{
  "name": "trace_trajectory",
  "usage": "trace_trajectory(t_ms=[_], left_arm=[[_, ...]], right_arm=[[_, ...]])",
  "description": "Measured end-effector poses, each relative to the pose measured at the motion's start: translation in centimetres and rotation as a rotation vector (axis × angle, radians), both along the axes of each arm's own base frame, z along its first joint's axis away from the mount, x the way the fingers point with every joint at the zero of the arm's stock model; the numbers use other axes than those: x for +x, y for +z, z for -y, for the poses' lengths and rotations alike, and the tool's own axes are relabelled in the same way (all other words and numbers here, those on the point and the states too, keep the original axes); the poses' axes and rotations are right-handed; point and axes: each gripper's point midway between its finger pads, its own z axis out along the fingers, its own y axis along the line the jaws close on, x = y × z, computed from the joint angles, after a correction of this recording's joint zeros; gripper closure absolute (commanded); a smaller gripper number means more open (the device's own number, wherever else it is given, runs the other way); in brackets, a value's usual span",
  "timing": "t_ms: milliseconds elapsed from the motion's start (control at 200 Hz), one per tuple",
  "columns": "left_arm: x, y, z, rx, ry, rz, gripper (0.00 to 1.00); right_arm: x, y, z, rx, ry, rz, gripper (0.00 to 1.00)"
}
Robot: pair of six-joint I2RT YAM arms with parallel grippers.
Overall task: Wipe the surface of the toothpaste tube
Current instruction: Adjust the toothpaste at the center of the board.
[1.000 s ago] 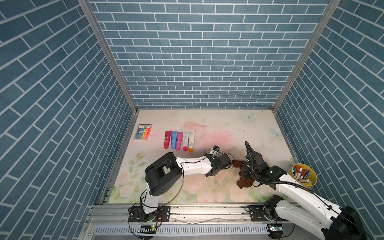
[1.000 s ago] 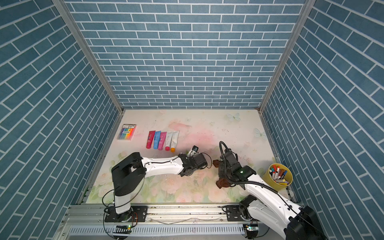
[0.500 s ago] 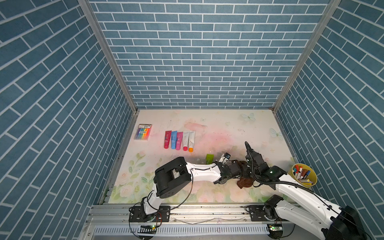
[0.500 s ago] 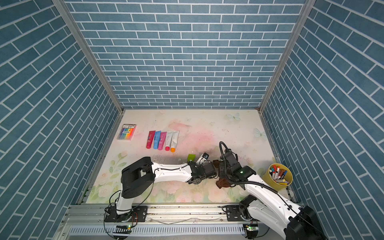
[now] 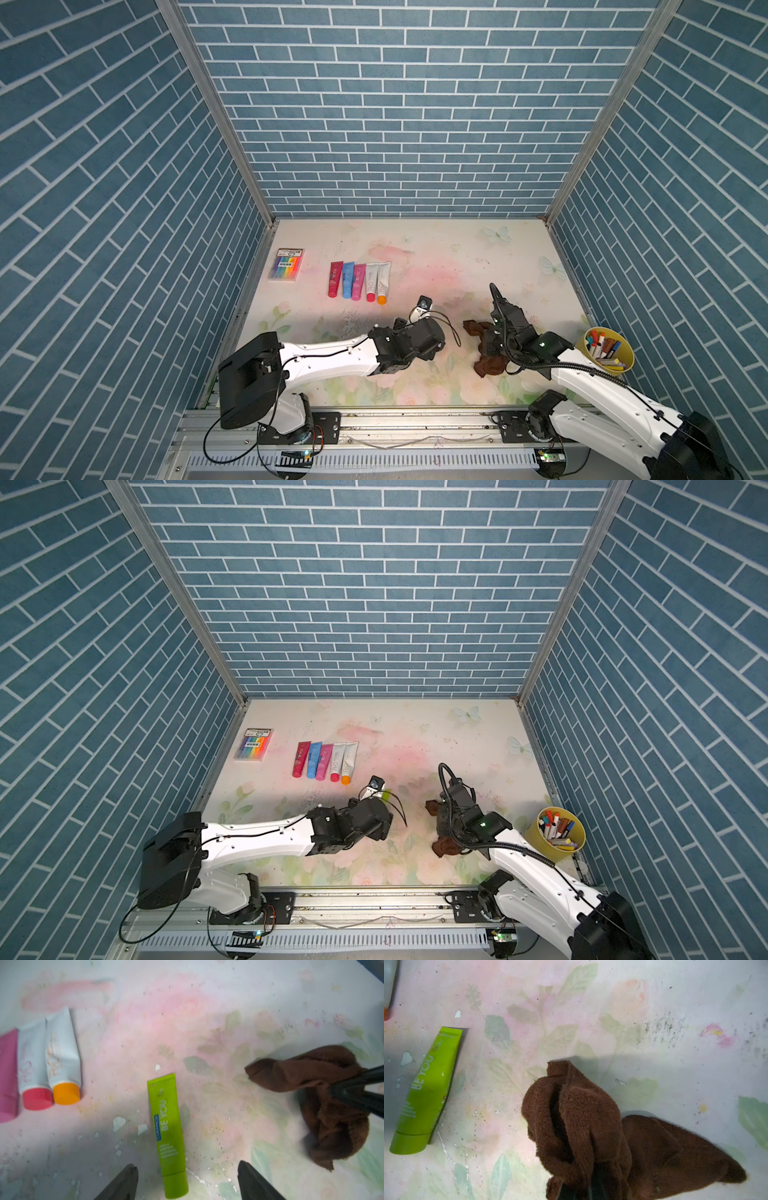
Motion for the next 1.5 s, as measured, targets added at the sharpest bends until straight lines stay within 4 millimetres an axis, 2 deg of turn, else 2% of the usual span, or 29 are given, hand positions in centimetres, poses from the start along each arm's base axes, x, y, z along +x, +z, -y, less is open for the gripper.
trace_trajectory(t_ms=[85, 180, 540, 670, 740, 1095, 1315, 1500], left_arm=[[-0.6, -2.2, -1.3, -0.021, -0.004, -0.055, 0.19], [-1.3, -3.6, -2.1, -0.050, -0.013, -0.094, 0.19], [-1.8, -4.3, -1.2, -0.182, -0.054, -0.141, 0.28], [-1.7, -6.1, -1.5, -0.139, -0.041, -0.162, 0.31], [-1.7, -7.1, -1.9, -0.104, -0.032, -0.167, 0.35], [-0.5, -7.6, -2.1, -0.020, 0.000, -0.141, 0.64], [0.0, -7.6, -1.0, 0.008, -0.052, -0.130, 0.81], [-0.8, -7.7, -0.5, 0.066, -0.173, -0.106, 0.86]], right_arm=[[0.0, -0.1, 0.0, -0.003, 0.000, -0.004, 1.00], [0.0, -0.3, 0.0, -0.006, 0.000, -0.010, 1.00], [0.0, -0.4, -0.1, -0.008, 0.001, -0.013, 1.00], [0.0, -0.4, -0.1, -0.006, 0.002, -0.014, 1.00], [0.1, -0.4, -0.1, -0.004, 0.003, -0.013, 1.00], [0.0, -0.4, -0.3, 0.005, 0.008, -0.015, 1.00], [0.0, -0.3, -0.3, 0.006, 0.009, -0.014, 1.00], [-0.1, 0.5, -0.7, 0.040, 0.026, 0.008, 1.00]])
